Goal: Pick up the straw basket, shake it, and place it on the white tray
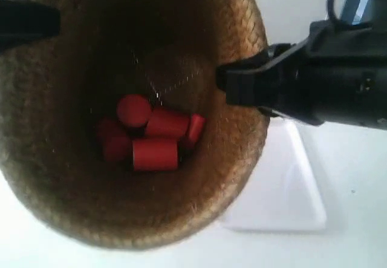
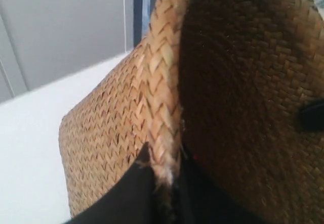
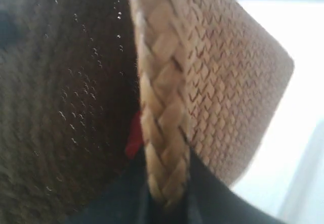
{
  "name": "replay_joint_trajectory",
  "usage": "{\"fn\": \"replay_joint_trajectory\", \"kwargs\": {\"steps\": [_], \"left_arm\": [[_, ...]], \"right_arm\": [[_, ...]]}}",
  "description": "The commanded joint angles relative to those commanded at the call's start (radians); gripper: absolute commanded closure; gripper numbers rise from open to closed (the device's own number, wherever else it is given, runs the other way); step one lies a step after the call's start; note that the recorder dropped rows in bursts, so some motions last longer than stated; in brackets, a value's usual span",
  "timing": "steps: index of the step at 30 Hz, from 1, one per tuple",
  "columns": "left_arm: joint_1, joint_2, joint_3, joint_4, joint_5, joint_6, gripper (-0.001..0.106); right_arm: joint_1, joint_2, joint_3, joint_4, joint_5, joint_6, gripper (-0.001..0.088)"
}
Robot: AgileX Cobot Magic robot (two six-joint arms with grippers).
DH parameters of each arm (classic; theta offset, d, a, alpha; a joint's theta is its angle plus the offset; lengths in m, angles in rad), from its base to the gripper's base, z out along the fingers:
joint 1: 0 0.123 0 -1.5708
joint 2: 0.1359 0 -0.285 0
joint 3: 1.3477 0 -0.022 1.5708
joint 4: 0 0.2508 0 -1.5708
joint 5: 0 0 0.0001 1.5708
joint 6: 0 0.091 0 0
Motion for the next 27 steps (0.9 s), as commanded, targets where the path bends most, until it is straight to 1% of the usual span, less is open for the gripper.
{"fn": "replay_joint_trajectory", "kwargs": {"steps": [1,3,4,5,6,7,8,9,10,11,12,13,14,15,16,17,18,19,20,21,22,23,24,26,27], "left_arm": [[0.002,0.011,-0.008,-0.006,0.020,-0.012,0.105],[-0.001,-0.020,-0.063,-0.017,0.140,-0.015,0.105],[-0.004,-0.054,-0.099,-0.017,0.214,-0.005,0.105],[-0.012,-0.084,-0.125,-0.020,0.251,-0.003,0.105],[-0.017,-0.103,-0.131,-0.020,0.251,-0.003,0.105],[-0.017,-0.117,-0.094,-0.002,0.164,0.025,0.105],[-0.017,-0.097,-0.061,-0.002,0.094,0.025,0.105],[-0.017,-0.017,0.011,-0.027,-0.008,0.025,0.105],[-0.017,0.011,0.014,-0.029,0.009,0.016,0.105],[-0.019,0.002,-0.028,-0.046,0.158,0.002,0.105],[-0.025,-0.023,-0.056,-0.057,0.226,0.011,0.105],[-0.038,-0.090,-0.107,-0.082,0.299,0.013,0.105],[-0.039,-0.114,-0.110,-0.084,0.284,0.019,0.105],[-0.039,-0.123,-0.055,-0.073,0.169,0.060,0.105],[-0.037,-0.069,0.027,-0.083,0.056,0.050,0.105],[-0.035,-0.006,0.067,-0.101,-0.005,0.050,0.105],[-0.033,0.023,0.057,-0.120,0.041,0.045,0.105],[-0.035,0.017,0.020,-0.132,0.130,0.055,0.105],[-0.035,-0.021,-0.043,-0.132,0.259,0.076,0.105],[-0.035,-0.055,-0.088,-0.132,0.333,0.084,0.105],[-0.035,-0.089,-0.104,-0.132,0.344,0.087,0.105],[-0.035,-0.096,-0.088,-0.132,0.305,0.092,0.105],[-0.035,-0.088,-0.058,-0.132,0.238,0.096,0.105],[-0.035,-0.035,0.006,-0.134,0.088,0.094,0.105],[-0.033,-0.002,0.022,-0.134,0.061,0.091,0.105]], "right_arm": [[-0.012,0.021,-0.007,0.000,0.007,0.000,0.0868],[-0.010,0.011,-0.078,0.012,0.203,0.022,0.0868],[0.006,-0.013,-0.117,0.012,0.319,0.022,0.0868],[0.027,-0.045,-0.143,0.012,0.388,0.022,0.0868],[0.051,-0.070,-0.151,0.019,0.400,0.028,0.0868],[0.074,-0.100,-0.134,-0.028,0.274,0.035,0.0868],[0.071,-0.090,-0.113,-0.092,0.190,0.038,0.0868],[0.024,-0.014,-0.079,-0.179,0.037,0.061,0.0868],[0.001,0.009,-0.089,-0.168,0.058,0.086,0.0868],[-0.015,0.005,-0.160,-0.132,0.305,0.147,0.0868],[-0.004,-0.018,-0.190,-0.129,0.417,0.139,0.0868],[0.039,-0.099,-0.218,-0.127,0.526,0.120,0.0868],[0.055,-0.139,-0.209,-0.142,0.481,0.112,0.0868],[0.069,-0.168,-0.141,-0.257,0.280,0.126,0.0868],[0.047,-0.129,-0.069,-0.381,0.106,0.192,0.0868],[0.018,-0.067,-0.038,-0.430,0.034,0.206,0.0868],[0.000,-0.019,-0.048,-0.390,0.084,0.246,0.0868],[0.010,-0.027,-0.081,-0.315,0.196,0.301,0.0868],[0.037,-0.075,-0.126,-0.277,0.340,0.293,0.0868],[0.077,-0.126,-0.141,-0.279,0.402,0.258,0.0868],[0.116,-0.190,-0.130,-0.282,0.386,0.159,0.0868],[0.126,-0.203,-0.105,-0.302,0.335,0.120,0.0868],[0.126,-0.196,-0.067,-0.345,0.268,0.112,0.0868],[0.098,-0.115,-0.006,-0.419,0.162,0.139,0.0868],[0.076,-0.068,0.000,-0.422,0.157,0.166,0.0868]]}}
